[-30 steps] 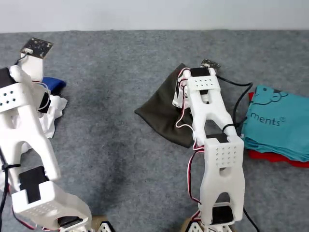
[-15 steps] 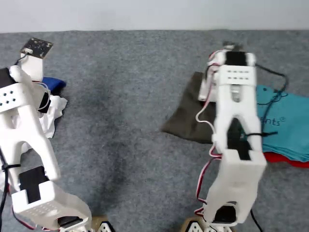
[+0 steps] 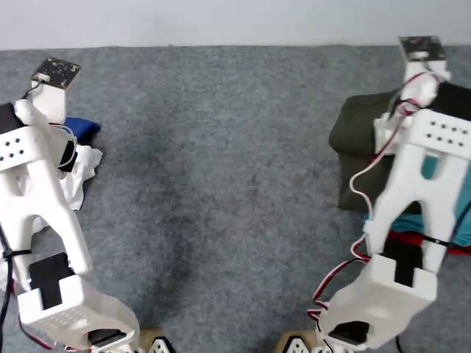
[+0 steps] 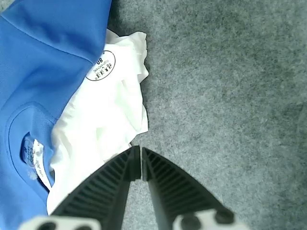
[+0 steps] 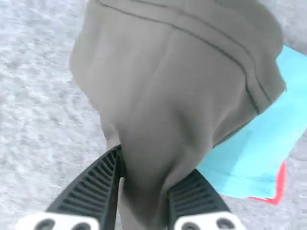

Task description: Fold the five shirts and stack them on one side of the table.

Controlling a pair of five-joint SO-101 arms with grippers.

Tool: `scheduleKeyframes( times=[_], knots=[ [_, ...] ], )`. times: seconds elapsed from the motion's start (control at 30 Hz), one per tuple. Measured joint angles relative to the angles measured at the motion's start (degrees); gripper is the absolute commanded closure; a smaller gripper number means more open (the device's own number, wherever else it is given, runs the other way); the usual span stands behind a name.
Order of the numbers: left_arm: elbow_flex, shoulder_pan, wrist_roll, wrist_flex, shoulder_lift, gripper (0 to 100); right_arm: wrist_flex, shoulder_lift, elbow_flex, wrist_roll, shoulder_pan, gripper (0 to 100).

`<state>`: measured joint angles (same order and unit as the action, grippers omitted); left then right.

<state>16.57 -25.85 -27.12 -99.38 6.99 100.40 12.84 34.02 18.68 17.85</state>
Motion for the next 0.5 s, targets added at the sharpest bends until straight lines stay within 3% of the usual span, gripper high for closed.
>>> scheduleKeyframes(
  times=[0.5],
  knots=[
    [0.00,0.00,0.00,0.00,0.00,99,-4.31,0.88,0.00,9.32,12.04,98.7]
  ],
)
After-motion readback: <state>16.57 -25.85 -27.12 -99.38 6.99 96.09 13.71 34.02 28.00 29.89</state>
